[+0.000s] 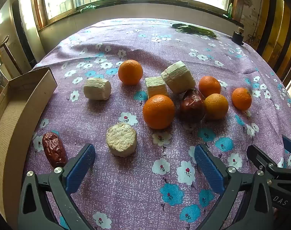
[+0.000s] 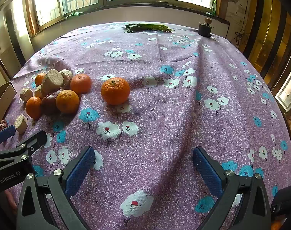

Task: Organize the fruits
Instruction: 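Move the left tool toward the dried red date on the tablecloth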

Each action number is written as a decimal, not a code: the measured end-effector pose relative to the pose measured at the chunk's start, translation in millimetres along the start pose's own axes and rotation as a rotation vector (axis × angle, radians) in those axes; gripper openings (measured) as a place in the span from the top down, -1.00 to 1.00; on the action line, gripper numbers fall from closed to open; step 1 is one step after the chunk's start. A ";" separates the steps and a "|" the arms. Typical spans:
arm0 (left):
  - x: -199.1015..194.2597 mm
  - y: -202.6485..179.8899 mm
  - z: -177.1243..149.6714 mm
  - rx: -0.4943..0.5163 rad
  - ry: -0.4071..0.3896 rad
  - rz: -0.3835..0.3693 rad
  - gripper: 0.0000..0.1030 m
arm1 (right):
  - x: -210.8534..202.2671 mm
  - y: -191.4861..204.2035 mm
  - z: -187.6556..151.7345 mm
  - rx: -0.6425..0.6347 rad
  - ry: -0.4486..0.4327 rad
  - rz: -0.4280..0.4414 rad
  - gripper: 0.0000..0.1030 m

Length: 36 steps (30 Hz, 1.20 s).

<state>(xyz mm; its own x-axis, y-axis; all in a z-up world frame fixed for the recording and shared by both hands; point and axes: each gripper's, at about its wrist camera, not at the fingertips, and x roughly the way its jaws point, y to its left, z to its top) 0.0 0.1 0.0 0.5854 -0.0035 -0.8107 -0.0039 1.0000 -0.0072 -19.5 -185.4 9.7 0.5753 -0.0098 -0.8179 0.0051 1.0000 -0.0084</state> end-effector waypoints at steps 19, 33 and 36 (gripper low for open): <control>-10.5 -1.0 -0.3 0.084 0.006 -0.025 -1.00 | -4.7 1.1 -1.6 -0.019 0.003 0.041 -0.99; -53.2 22.4 -10.5 0.064 -0.060 -0.071 -1.00 | -39.3 14.2 -1.0 -0.037 -0.070 0.132 -1.00; -56.0 32.8 -12.7 0.046 -0.061 -0.065 -1.00 | -44.3 22.2 -1.4 -0.054 -0.079 0.141 -1.00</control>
<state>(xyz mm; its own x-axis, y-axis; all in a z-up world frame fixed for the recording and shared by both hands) -43.1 33.1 37.7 0.6312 -0.0692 -0.7725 0.0719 0.9969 -0.0305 -46.0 -162.8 44.9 0.6299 0.1327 -0.7652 -0.1230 0.9899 0.0705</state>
